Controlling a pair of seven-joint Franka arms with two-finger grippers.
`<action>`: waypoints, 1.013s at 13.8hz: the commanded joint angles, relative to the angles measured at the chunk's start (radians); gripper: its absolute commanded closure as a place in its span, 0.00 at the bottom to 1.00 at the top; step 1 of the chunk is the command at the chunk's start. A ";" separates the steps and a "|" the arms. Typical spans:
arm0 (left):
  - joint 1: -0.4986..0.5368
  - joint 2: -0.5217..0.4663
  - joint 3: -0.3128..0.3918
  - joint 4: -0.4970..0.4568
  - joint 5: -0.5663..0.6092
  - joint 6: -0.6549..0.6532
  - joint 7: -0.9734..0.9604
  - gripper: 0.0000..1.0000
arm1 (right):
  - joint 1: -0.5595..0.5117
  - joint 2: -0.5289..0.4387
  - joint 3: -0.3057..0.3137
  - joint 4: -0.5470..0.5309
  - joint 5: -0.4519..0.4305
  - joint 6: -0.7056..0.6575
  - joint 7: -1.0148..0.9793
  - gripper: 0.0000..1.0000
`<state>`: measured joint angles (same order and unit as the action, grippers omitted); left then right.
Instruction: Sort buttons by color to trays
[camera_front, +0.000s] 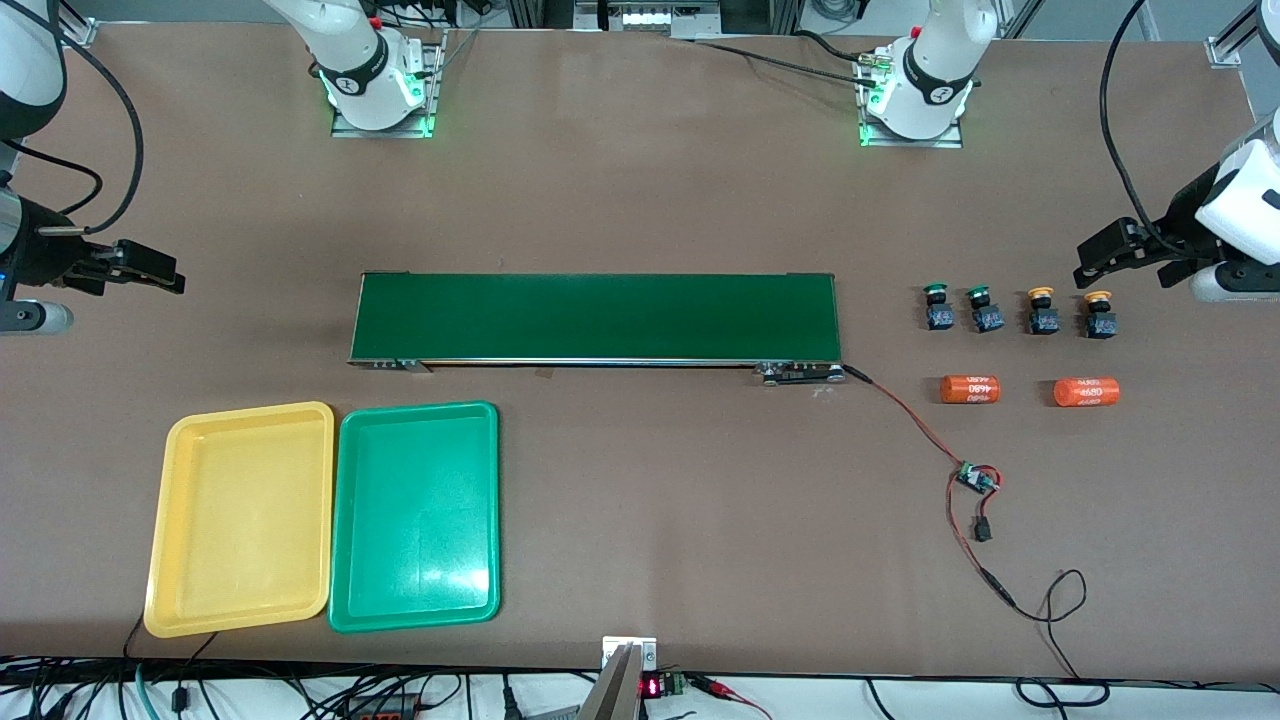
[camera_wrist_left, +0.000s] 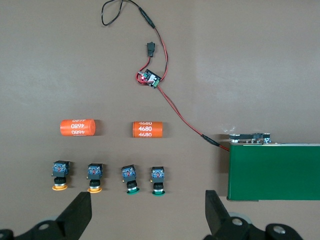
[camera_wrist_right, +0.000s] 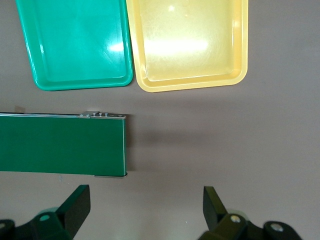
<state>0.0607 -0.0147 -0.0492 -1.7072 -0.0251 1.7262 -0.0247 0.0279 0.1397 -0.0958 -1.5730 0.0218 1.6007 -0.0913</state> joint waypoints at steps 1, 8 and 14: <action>0.007 -0.033 -0.006 -0.018 -0.007 -0.004 0.016 0.00 | -0.003 -0.009 0.002 -0.004 0.001 -0.007 -0.005 0.00; 0.007 -0.016 0.006 -0.014 -0.007 -0.005 0.012 0.00 | -0.005 -0.009 0.002 -0.005 0.001 -0.011 -0.013 0.00; 0.004 0.183 -0.001 0.035 -0.009 0.035 0.012 0.00 | -0.010 -0.031 -0.004 -0.059 0.004 -0.022 -0.004 0.00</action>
<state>0.0613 0.0826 -0.0452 -1.7099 -0.0251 1.7453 -0.0248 0.0260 0.1388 -0.0979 -1.5846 0.0218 1.5799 -0.0915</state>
